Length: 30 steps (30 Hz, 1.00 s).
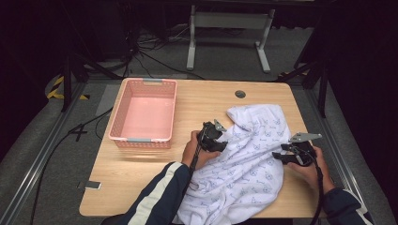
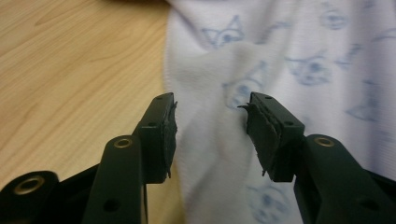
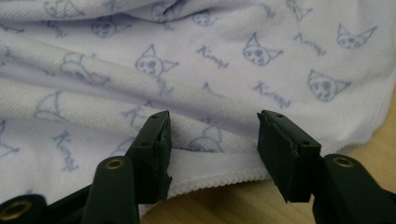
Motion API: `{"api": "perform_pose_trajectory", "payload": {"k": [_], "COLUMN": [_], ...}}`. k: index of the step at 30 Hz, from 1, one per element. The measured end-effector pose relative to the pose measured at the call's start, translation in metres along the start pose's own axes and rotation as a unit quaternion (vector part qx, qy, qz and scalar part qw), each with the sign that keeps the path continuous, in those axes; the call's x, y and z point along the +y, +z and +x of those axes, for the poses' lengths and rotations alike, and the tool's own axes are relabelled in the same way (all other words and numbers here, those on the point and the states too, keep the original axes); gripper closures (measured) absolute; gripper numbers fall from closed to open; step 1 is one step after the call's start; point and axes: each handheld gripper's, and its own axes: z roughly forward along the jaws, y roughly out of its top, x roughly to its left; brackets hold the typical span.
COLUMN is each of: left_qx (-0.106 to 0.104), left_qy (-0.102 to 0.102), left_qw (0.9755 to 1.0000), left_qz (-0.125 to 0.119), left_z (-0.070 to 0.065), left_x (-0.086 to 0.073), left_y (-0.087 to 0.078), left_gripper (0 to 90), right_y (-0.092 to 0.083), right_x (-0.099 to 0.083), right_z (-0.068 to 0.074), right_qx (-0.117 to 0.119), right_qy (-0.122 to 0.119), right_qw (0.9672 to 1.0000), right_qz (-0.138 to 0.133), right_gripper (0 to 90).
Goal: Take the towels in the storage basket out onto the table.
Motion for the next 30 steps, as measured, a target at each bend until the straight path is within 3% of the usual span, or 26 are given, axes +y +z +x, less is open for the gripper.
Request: {"api": "perform_pose_trajectory", "payload": {"k": [2,3,5,6,7,9,10,12,14,16,20,21,22,23,24,25,26,27,29,30], "left_qx": [-0.011,-0.012,0.006,0.025,0.025,0.048,0.071,0.095,0.125,0.132,0.157,0.161,0.161,0.169,0.174,0.149,0.138,0.138,0.096,0.094], "left_qy": [-0.023,-0.019,0.001,0.002,0.002,-0.002,-0.015,-0.039,-0.074,-0.079,-0.117,-0.113,-0.113,-0.111,-0.108,-0.106,-0.078,-0.078,-0.045,-0.031], "left_qw": [0.9996,0.9997,0.9999,0.9995,0.9995,0.9986,0.9972,0.9945,0.9892,0.9880,0.9807,0.9805,0.9805,0.9794,0.9788,0.9829,0.9870,0.9870,0.9939,0.9945], "left_qz": [0.013,0.012,0.012,0.019,0.019,0.022,0.020,0.019,0.016,0.013,-0.003,0.000,0.000,0.000,-0.005,-0.023,-0.026,-0.026,-0.033,-0.034], "left_z": [0.007,0.009,0.008,0.011,0.011,0.018,0.023,0.032,0.046,0.050,0.060,0.062,0.062,0.061,0.060,0.058,0.051,0.051,0.037,0.030], "left_x": [0.001,0.001,0.001,0.003,0.003,0.004,0.005,0.005,0.003,0.002,0.004,0.009,0.009,0.012,0.014,0.015,0.019,0.019,0.021,0.020], "left_y": [0.009,0.011,0.012,0.012,0.012,0.013,0.013,0.013,0.012,0.012,0.013,0.018,0.018,0.021,0.021,0.021,0.016,0.016,0.007,0.002], "left_gripper": [54.2,56.7,64.2,77.1,80.8,82.4,83.2,83.4,83.4,83.3,83.1,81.6,79.2,79.2,72.2,67.9,66.4,64.9,64.1,62.5], "right_y": [0.000,0.000,0.001,0.000,0.000,0.000,0.000,0.003,0.011,0.013,0.029,0.038,0.038,0.043,0.049,0.053,0.057,0.057,0.054,0.048], "right_x": [-0.002,-0.004,-0.007,-0.009,-0.009,-0.009,-0.009,-0.008,-0.002,0.000,0.015,0.024,0.024,0.029,0.035,0.038,0.040,0.039,0.038,0.038], "right_z": [0.000,0.000,-0.002,-0.006,-0.006,-0.013,-0.016,-0.026,-0.045,-0.052,-0.074,-0.078,-0.078,-0.079,-0.079,-0.079,-0.076,-0.074,-0.071,-0.067], "right_qx": [-0.004,-0.011,-0.026,-0.036,-0.036,-0.052,-0.059,-0.074,-0.094,-0.100,-0.116,-0.141,-0.141,-0.160,-0.182,-0.196,-0.203,-0.195,-0.188,-0.176], "right_qy": [-0.004,-0.006,-0.011,-0.001,-0.001,0.009,0.014,0.027,0.048,0.059,0.080,0.072,0.072,0.060,0.046,0.032,0.024,0.021,0.009,0.004], "right_qw": [1.0000,0.9999,0.9994,0.9992,0.9992,0.9984,0.9980,0.9968,0.9944,0.9932,0.9900,0.9874,0.9874,0.9852,0.9823,0.9800,0.9788,0.9803,0.9816,0.9834], "right_qz": [0.006,0.011,0.020,0.019,0.019,0.020,0.018,0.014,0.009,0.007,0.000,0.002,0.002,0.002,0.001,-0.003,-0.021,-0.028,-0.035,-0.043], "right_gripper": [43.1,43.2,41.8,42.0,42.0,42.1,42.1,42.2,42.8,42.7,42.2,42.5,42.5,42.7,43.0,44.1,47.7,47.6,46.9,46.1]}}
